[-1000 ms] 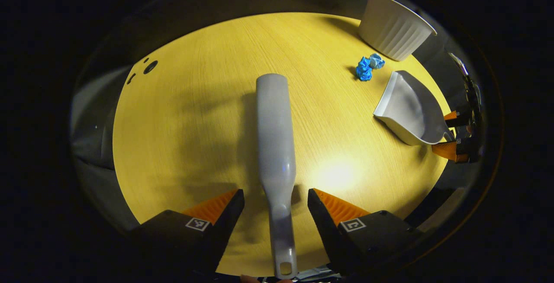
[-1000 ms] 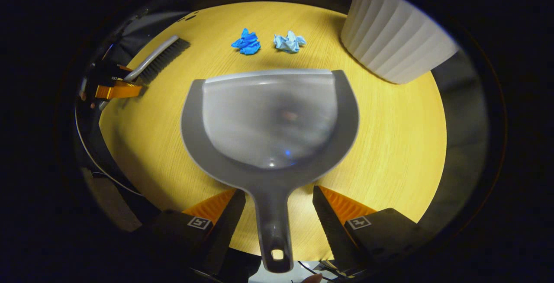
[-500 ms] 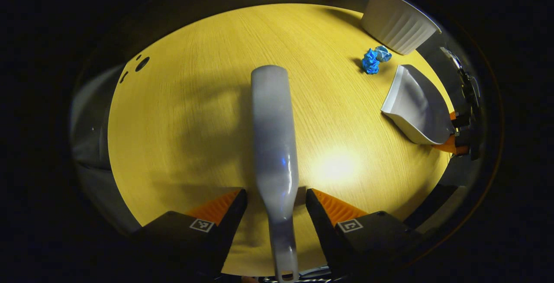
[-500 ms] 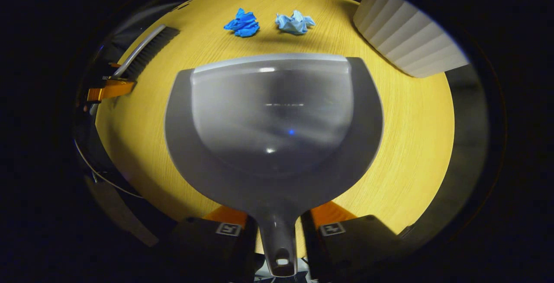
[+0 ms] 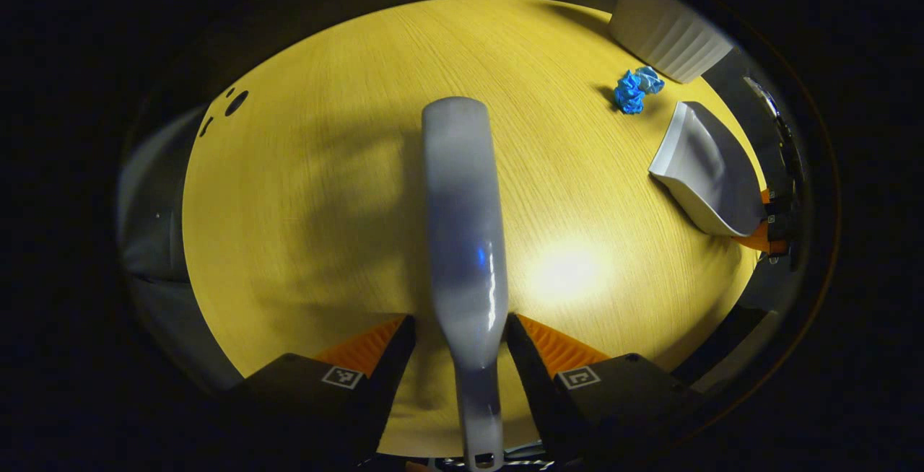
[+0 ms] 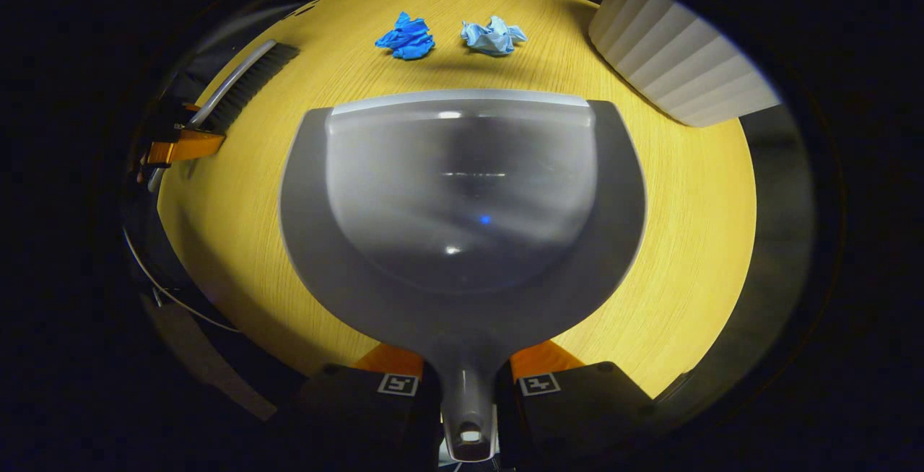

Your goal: Pick up the small broom and dustpan from the desktop, sweep the trash into the dustpan with the broom, and then empty the trash into the garbage bin.

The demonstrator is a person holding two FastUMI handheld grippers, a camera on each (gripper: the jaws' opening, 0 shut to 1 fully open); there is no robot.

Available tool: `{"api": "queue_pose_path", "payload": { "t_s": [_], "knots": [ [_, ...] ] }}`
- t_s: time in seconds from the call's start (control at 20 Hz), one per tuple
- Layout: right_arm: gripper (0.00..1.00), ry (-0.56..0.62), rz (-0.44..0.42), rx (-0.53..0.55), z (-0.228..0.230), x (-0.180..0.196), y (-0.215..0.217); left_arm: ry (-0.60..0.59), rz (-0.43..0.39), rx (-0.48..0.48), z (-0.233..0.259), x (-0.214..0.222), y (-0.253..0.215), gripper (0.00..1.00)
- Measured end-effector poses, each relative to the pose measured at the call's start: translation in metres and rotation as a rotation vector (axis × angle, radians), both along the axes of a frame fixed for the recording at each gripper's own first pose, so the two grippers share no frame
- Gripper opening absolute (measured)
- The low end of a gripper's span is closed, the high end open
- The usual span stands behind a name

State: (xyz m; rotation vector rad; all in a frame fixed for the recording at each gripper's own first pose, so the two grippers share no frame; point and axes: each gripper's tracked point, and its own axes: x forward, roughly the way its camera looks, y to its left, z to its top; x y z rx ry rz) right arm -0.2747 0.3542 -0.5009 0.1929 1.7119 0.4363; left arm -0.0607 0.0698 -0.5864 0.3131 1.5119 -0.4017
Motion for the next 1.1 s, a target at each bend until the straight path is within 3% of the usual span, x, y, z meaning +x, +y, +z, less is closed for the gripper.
{"api": "queue_pose_path", "payload": {
  "t_s": [0.1,0.15,0.2,0.25,0.6,1.1],
  "knots": [
    [0.36,-0.008,-0.005,0.000,0.001,0.000,-0.001,0.022,-0.002,0.013,0.000,-0.005,-0.005,0.62],
    [0.36,-0.012,-0.009,0.001,0.002,0.000,-0.001,0.034,-0.006,0.021,0.001,-0.008,-0.007,0.44],
    [0.36,-0.012,-0.013,0.002,0.003,0.000,-0.002,0.039,-0.017,0.029,0.001,-0.010,-0.008,0.42],
    [0.35,-0.013,-0.019,0.000,0.003,0.000,-0.002,0.047,-0.047,0.033,0.001,-0.012,-0.009,0.32],
    [0.34,-0.008,-0.085,0.000,0.008,-0.005,0.000,0.037,-0.154,0.024,0.006,0.010,-0.020,0.19],
    [0.34,0.023,-0.087,-0.013,0.021,0.002,0.000,-0.041,-0.381,-0.110,0.000,0.104,-0.121,0.22]
  ]
}}
